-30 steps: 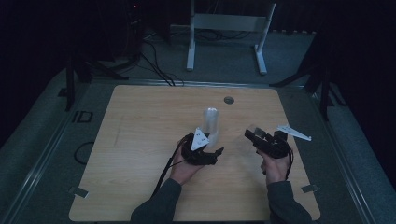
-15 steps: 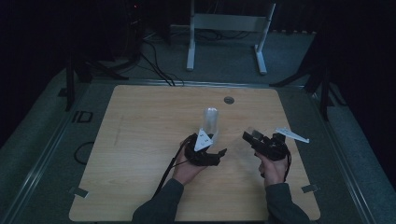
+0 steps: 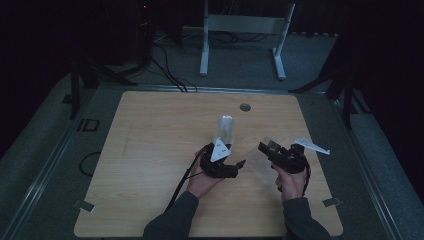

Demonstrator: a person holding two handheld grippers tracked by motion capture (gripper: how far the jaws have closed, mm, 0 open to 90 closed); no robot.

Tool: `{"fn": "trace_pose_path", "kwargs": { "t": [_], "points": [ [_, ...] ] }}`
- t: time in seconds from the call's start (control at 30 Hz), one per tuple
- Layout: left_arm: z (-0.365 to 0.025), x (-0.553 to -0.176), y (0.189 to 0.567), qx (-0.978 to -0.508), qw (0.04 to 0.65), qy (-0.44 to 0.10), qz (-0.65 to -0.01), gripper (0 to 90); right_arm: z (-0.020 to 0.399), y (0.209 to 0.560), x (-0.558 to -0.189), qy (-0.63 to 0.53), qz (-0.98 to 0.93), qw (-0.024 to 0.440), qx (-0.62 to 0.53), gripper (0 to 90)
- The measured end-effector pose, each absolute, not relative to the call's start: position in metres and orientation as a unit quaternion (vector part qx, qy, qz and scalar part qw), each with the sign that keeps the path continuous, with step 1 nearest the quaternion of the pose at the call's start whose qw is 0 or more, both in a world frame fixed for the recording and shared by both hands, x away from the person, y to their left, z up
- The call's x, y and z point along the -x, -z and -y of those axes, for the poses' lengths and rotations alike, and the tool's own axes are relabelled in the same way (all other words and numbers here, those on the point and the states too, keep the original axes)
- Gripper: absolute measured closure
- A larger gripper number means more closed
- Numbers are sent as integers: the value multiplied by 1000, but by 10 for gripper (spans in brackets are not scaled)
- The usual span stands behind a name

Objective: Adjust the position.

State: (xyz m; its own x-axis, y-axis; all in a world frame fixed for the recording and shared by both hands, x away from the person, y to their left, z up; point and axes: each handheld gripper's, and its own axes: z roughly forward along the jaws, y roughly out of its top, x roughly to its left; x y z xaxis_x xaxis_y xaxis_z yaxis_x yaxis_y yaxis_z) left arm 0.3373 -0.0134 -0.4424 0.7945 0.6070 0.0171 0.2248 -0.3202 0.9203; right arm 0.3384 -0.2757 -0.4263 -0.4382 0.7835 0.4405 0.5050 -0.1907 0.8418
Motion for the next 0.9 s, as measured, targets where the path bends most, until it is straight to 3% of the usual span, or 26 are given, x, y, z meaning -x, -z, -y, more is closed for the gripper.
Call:
{"fn": "trace_pose_path", "kwargs": {
  "t": [0.9],
  "points": [
    [28,-338,441,-798,521,-177,-246,256,275,426,-337,-594,-614,94,-512,414]
  ]
}}
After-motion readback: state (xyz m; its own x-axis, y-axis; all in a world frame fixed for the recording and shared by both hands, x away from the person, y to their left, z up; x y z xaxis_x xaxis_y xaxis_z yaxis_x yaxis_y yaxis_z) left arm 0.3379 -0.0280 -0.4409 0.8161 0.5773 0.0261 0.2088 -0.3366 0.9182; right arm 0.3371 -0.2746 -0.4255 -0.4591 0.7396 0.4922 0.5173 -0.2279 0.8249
